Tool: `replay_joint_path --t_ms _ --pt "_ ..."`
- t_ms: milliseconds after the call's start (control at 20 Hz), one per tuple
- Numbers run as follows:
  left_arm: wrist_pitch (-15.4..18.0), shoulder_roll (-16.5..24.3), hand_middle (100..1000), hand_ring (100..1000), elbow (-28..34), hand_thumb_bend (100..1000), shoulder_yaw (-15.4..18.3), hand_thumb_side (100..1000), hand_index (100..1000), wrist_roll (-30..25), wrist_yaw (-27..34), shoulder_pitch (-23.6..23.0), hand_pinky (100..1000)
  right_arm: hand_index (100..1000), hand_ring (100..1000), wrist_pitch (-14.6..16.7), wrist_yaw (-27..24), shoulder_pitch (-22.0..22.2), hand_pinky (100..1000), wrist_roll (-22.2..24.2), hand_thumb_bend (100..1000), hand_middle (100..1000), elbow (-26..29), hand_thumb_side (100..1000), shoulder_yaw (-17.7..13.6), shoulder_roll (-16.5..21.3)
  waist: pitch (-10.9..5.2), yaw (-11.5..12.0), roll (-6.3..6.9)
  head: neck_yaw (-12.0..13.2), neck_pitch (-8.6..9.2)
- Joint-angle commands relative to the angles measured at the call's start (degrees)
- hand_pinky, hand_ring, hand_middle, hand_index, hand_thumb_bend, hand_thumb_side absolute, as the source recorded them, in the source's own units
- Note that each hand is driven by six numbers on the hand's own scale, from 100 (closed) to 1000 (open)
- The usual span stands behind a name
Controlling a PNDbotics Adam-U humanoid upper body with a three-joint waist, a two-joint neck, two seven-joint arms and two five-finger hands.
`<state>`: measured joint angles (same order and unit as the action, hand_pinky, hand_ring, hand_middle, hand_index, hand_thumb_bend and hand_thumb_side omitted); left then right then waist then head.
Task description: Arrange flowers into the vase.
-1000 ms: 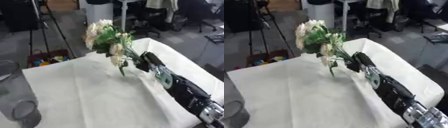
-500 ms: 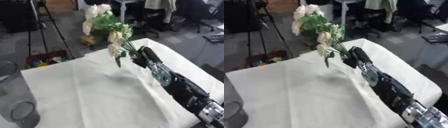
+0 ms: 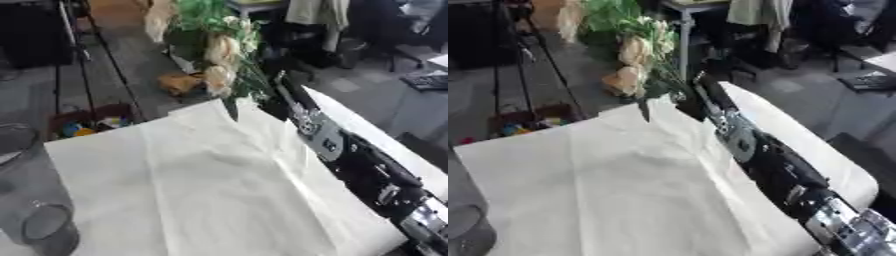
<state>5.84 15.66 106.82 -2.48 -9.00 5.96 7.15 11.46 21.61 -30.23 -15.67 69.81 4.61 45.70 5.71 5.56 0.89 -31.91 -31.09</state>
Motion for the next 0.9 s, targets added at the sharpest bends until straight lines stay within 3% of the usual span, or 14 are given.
replay_joint_path --t_ms 50,450,900 --pt "0.0 1.2 659 672 0.6 1000 0.7 791 742 0.3 0.0 0.5 731 100 100 -0.2 -2.0 -1.1 100 0.2 100 100 4.9 898 -0.4 3.6 -0.9 -0.1 -0.35 0.1 0.58" --pt "-0.1 1.4 658 672 0.5 1000 0.7 792 741 0.4 0.0 0.4 731 100 100 -1.2 -8.5 -2.7 100 -0.8 100 100 12.6 924 -0.4 5.4 -1.35 0.4 -0.92 0.2 0.82" --pt "-0.1 1.6 658 667 0.4 1000 0.6 796 741 0.3 0.1 0.5 730 100 100 -4.5 -18.6 -5.2 100 -0.8 100 100 19.1 926 -0.4 6.4 -2.28 2.0 -1.62 0.1 1.0"
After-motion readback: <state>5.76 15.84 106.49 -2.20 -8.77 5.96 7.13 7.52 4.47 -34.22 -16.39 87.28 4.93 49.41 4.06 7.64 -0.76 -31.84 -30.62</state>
